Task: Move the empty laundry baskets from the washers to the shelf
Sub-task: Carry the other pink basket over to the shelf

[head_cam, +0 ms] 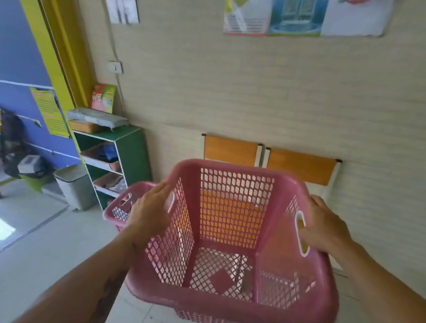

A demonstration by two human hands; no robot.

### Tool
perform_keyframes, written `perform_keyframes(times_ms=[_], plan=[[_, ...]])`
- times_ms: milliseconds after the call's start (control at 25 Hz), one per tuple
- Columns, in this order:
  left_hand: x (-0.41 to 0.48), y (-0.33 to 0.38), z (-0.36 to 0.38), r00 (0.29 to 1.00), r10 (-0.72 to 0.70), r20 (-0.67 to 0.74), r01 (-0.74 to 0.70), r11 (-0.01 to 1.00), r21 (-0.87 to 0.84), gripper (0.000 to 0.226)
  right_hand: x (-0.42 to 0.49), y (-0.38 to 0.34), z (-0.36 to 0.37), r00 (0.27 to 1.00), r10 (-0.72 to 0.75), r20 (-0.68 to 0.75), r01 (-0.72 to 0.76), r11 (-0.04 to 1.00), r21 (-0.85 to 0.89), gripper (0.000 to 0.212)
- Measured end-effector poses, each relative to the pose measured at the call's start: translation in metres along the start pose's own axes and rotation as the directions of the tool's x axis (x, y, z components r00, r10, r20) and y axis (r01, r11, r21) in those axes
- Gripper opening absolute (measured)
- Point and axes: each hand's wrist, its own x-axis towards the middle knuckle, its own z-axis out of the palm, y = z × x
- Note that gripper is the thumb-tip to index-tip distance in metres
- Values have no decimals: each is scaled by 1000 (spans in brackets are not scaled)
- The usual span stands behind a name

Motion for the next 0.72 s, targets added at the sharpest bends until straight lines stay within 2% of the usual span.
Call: perform_keyframes(times_ms=[80, 200, 240, 400, 640, 720], plan=[[20, -45, 1, 998, -62, -28, 63, 997, 52, 79, 44, -35, 17, 998, -68, -13, 68, 998, -9, 97], [56, -102, 0, 993, -108, -50, 113, 988, 106, 51, 112, -82, 41, 991, -130, -18, 130, 991, -10, 91], [73, -120, -2, 991, -117, -62, 124, 985, 123, 48, 140, -99, 48, 988, -153, -11, 152, 988, -9, 89], [136, -178, -10, 977, -184, -111, 199, 970, 139, 77, 234, -166, 66, 974, -225, 16, 225, 974, 27, 80], [218, -281, -3, 969, -206, -139, 229, 957, 179, 63, 349, -260, 108, 963, -267, 24, 264, 961, 88, 74], [240, -313, 1, 971, -176, -160, 201, 967, 158, 67, 371, -286, 128, 965, -262, 33, 257, 960, 113, 75]])
